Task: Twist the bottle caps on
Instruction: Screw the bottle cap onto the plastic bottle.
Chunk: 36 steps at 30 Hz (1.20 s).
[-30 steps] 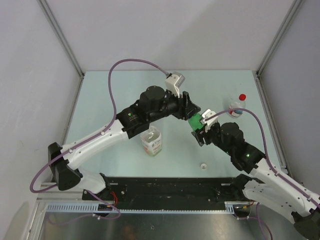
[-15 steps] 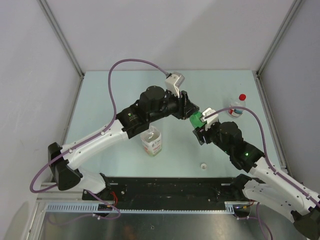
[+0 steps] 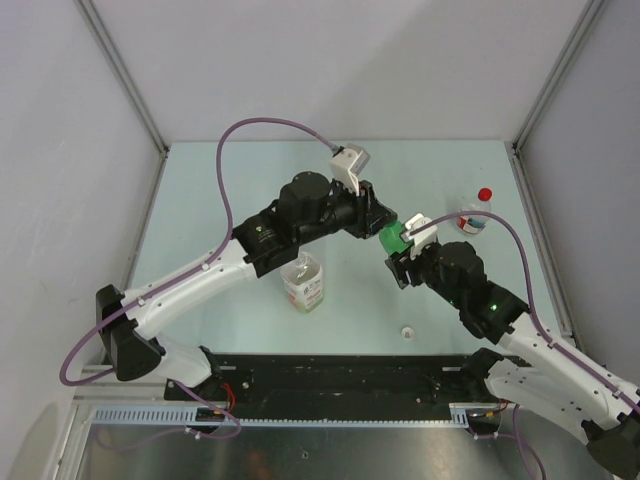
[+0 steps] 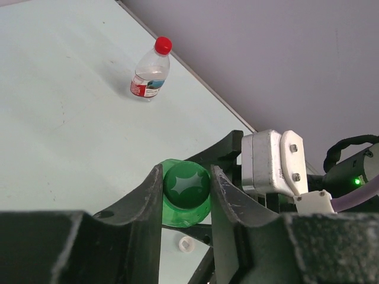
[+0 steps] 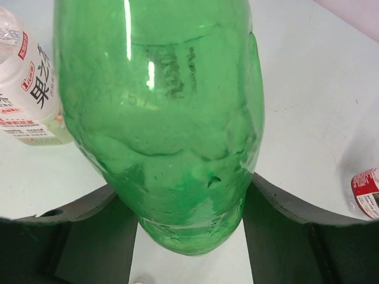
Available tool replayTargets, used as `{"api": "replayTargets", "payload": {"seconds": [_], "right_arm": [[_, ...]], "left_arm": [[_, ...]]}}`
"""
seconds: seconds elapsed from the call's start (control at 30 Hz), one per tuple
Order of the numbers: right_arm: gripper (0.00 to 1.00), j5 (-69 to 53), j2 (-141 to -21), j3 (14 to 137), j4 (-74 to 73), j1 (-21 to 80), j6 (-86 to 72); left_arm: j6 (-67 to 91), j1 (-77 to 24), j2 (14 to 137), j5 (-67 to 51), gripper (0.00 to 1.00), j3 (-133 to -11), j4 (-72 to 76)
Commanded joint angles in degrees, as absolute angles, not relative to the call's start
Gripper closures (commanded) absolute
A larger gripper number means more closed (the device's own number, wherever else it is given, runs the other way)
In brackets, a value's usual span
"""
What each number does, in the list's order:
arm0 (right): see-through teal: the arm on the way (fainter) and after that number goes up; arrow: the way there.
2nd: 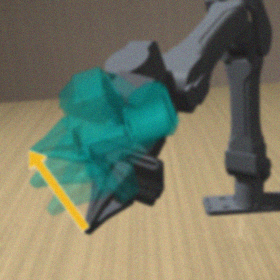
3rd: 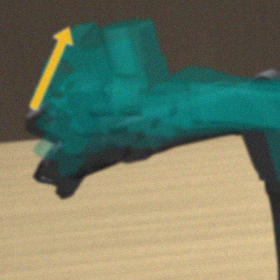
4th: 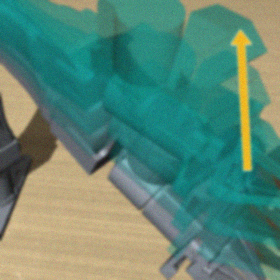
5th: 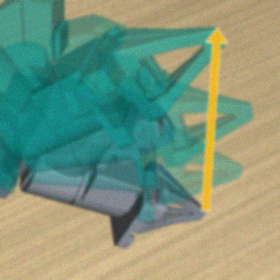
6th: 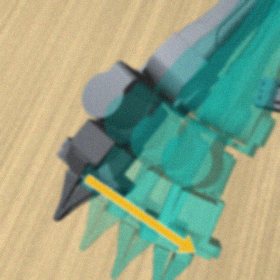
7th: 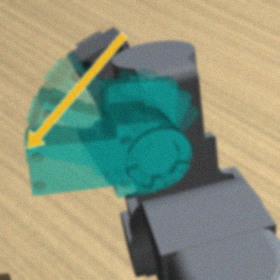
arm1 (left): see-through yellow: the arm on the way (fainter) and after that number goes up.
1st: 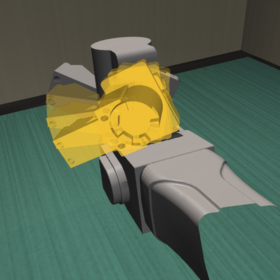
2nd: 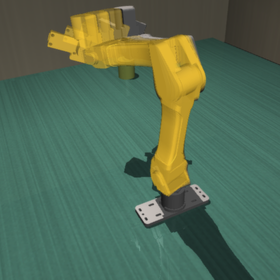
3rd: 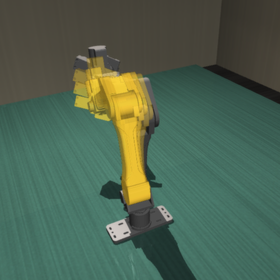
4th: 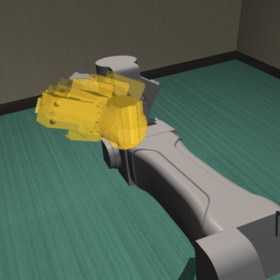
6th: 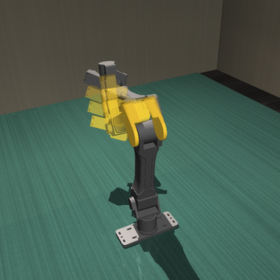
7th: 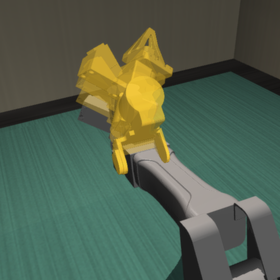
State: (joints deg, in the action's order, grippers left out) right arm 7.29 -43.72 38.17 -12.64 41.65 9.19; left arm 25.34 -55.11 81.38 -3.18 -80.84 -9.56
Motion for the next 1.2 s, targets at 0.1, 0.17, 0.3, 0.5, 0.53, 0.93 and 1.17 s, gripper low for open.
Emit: {"api": "replayTargets", "payload": {"seconds": [0.1,0.17,0.3,0.5,0.53,0.93,1.17], "right_arm": [[1.0,3.56,-43.08,41.57,-11.65,41.88,9.6],[1.0,-0.71,-41.95,41.64,-11.5,41.76,10.29],[1.0,-19.17,-38.93,41.58,-9.4,41.16,13.51],[1.0,-44.76,-35.44,41.57,-7.11,41.13,18.89],[1.0,-47.56,-35.12,41.57,-6.63,41.13,19.25],[1.0,-62.32,-35.06,41.6,-6.84,41.25,26.18],[1.0,-47.92,-35.82,41.55,-3.67,40.54,21.0]], "left_arm": [[20.52,-55.46,80.11,-9.1,0.9,-80.97,-8.6],[16.64,-55.46,78.52,-15.52,0.94,-79.22,-8.59],[6.15,-55.48,74.46,-32.18,0.99,-74.29,-8.51],[-19.76,-55.45,66.09,-53.66,0.97,-62.14,-8.55],[-22.8,-55.45,64.64,-55.92,0.97,-60.25,-8.54],[-26.54,-55.11,62.11,-56.84,0.09,-59.53,-8.87],[-16.83,-55.16,58.27,-43.17,0.01,-57.4,-2.2]]}}
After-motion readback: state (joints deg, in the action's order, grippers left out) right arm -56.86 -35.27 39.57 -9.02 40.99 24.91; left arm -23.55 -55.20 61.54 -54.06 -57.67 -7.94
